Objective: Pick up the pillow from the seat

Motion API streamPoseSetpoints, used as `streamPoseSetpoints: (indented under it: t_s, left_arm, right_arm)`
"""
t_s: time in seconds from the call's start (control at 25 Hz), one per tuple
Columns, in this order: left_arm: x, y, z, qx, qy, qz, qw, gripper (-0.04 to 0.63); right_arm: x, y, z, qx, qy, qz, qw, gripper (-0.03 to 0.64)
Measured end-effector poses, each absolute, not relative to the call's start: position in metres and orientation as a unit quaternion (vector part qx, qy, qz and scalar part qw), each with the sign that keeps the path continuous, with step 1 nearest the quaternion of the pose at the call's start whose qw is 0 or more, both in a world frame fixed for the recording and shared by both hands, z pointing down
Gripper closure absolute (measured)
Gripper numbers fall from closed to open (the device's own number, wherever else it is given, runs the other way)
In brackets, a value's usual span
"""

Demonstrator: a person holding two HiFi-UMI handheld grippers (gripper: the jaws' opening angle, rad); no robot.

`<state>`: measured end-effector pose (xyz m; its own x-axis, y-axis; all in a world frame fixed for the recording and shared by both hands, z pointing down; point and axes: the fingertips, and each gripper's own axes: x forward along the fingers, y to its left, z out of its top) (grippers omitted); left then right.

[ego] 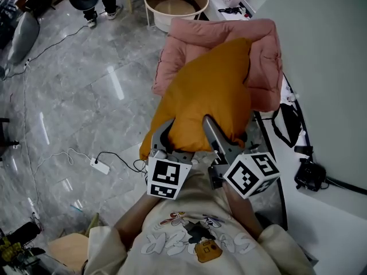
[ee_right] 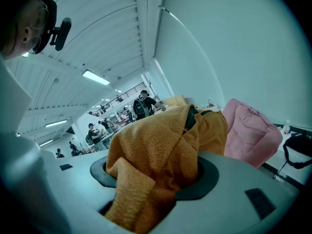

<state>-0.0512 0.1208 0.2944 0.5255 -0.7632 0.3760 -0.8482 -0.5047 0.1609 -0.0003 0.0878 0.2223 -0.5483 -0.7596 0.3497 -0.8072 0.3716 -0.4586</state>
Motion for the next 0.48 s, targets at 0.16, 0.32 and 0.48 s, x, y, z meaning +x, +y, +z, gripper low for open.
streamPoseSetpoints:
  t_s: [0.16, 0.32, 0.48]
  left_arm:
    - [-0.029, 0.142, 0.296, 0.854, -0.472, 0.139, 0.168, 0.308]
    - [-0.013, 0.162, 0.298, 0.850, -0.477, 0.150, 0.165, 0.308]
    - [0.002, 0.180, 0.299, 0.849, -0.477, 0.164, 0.160, 0.308]
  right_arm:
    - [0.023, 0.107, 0.225, 0.467, -0.827, 0.310, 0.036, 0.327]
    - [0.041, 0.127, 0.229, 0.456, -0.831, 0.317, 0.034, 0.327]
    - [0.057, 0.143, 0.233, 0.449, -0.830, 0.329, 0.028, 0.327]
